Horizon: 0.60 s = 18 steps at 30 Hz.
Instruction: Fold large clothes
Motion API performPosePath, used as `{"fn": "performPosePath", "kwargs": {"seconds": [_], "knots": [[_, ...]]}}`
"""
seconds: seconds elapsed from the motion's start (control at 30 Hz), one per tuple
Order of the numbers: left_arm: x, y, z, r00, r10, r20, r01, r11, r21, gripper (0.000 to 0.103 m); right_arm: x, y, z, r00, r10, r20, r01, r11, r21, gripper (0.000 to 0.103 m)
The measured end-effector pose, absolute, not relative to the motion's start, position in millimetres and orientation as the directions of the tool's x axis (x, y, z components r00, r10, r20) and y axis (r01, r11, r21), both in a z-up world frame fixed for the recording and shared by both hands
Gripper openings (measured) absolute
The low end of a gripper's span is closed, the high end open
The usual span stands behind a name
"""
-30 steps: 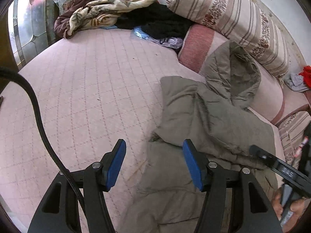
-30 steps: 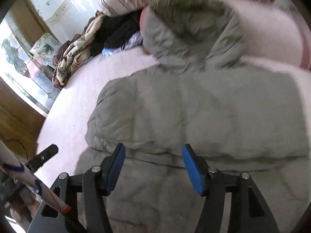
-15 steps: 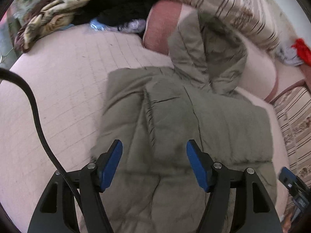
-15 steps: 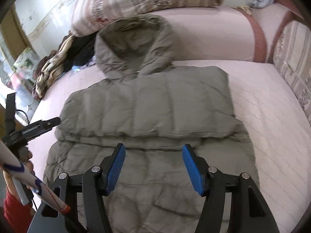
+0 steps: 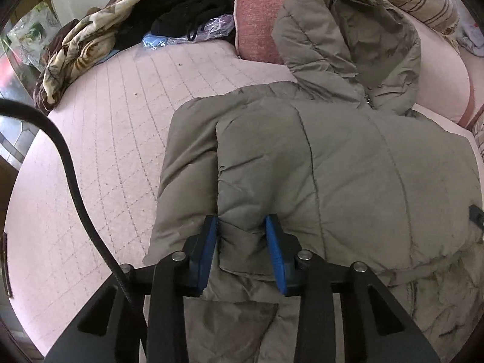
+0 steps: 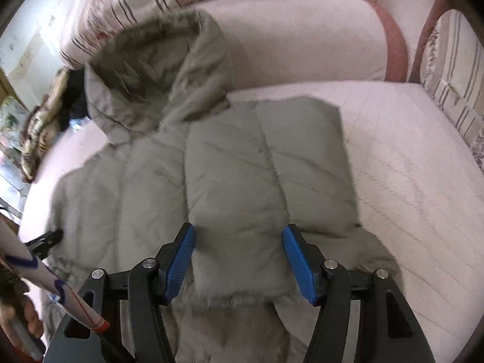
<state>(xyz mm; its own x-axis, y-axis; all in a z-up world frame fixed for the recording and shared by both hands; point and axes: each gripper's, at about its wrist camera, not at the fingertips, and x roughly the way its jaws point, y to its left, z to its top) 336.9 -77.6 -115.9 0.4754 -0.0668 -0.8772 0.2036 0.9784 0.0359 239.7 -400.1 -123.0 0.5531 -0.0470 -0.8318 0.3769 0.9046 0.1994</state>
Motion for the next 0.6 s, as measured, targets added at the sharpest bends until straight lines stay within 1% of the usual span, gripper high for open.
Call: {"fn": "performPosePath", "kwargs": {"seconds": [0.03, 0.1, 0.23, 0.37, 0.47, 0.5, 0.6], "knots": [[338.6, -77.2, -117.0, 0.48, -0.064, -0.875, 0.203, 0.978, 0.039, 0.038, 243.7, -401.2, -129.5, 0.545, -0.047, -0.837, 0.38, 0.904, 0.196, 0.068], [337.6, -77.4, -116.5, 0.502, -0.044, -0.864, 0.196, 0.979, 0.064, 0.048, 249.7, -402.0, -139.7, 0.534, -0.053, -0.844, 0.39, 0.901, 0.19, 0.069], [329.4, -74.0, -104.7, 0.52, -0.042, -0.853, 0.195, 0.978, 0.071, 0.049, 254.0, -400.4, -143.0, 0.518, -0.079, -0.852, 0.393, 0.906, 0.155, 0.071], [297.6, -59.7, -73.0, 0.555, -0.079, -0.828, 0.206, 0.977, 0.045, 0.05, 245.1, -400.4, -122.9, 0.515, -0.107, -0.85, 0.397, 0.909, 0.125, 0.071], [264.0, -37.7, -50.4, 0.604, -0.077, -0.793, 0.186, 0.982, 0.046, 0.061, 234.1, -392.8, -106.6, 0.524, -0.151, -0.838, 0.387, 0.919, 0.077, 0.071], [257.6, -33.0, -47.5, 0.613, -0.073, -0.787, 0.177, 0.983, 0.047, 0.063, 231.5, -389.0, -102.2, 0.527, -0.163, -0.834, 0.382, 0.922, 0.062, 0.071], [238.2, -11.4, -43.8, 0.644, -0.041, -0.764, 0.13, 0.99, 0.057, 0.063, 228.6, -372.5, -89.7, 0.532, -0.2, -0.823, 0.369, 0.929, 0.013, 0.071]]}}
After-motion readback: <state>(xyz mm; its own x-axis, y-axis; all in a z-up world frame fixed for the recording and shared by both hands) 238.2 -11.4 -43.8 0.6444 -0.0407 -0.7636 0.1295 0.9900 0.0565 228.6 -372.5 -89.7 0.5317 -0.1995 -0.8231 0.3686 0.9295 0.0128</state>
